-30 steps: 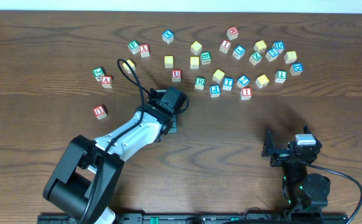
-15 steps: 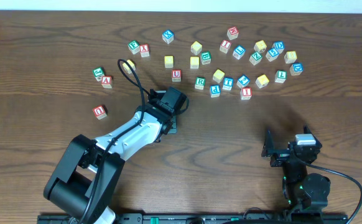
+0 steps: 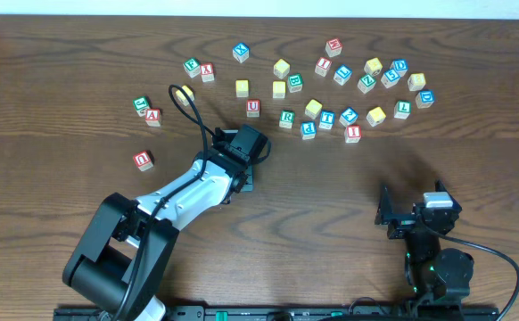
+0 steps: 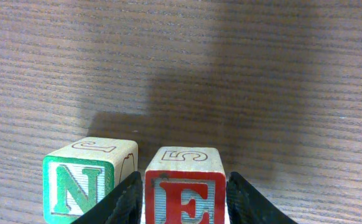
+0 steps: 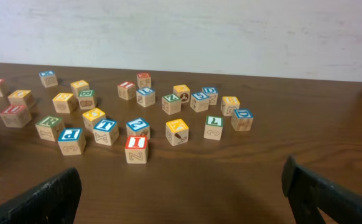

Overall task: Spell out NEURIPS
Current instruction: 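Lower the red E block beside the N block and open the left gripper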

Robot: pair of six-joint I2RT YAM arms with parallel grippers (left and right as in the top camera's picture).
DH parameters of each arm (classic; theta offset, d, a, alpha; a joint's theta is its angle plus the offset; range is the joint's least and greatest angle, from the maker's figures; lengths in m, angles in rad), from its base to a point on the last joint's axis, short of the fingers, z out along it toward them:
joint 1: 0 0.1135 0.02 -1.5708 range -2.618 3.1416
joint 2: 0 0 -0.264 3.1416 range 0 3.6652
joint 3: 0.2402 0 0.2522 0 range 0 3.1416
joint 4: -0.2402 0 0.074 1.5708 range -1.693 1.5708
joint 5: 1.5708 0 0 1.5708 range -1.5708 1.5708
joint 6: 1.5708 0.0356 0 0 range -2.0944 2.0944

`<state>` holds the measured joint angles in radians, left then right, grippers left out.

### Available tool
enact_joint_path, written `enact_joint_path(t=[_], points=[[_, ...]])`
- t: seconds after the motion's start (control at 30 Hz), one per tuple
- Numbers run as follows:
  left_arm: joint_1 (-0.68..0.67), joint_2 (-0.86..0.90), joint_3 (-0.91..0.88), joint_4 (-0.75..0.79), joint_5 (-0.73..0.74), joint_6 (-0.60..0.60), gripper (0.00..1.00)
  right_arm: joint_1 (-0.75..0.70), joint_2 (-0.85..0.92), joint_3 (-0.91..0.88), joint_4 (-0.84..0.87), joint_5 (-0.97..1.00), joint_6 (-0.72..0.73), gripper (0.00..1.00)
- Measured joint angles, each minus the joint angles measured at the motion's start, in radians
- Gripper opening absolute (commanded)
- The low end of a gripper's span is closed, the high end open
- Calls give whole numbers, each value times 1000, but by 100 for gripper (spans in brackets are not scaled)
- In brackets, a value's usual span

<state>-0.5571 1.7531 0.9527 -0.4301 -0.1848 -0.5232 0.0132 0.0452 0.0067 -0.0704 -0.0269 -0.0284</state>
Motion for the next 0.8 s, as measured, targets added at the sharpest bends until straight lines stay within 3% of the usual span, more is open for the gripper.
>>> enact_joint_path(t=[0.8], points=[[0,-2,0,-9,0,3,43,0,0,0,0,0,0,99]])
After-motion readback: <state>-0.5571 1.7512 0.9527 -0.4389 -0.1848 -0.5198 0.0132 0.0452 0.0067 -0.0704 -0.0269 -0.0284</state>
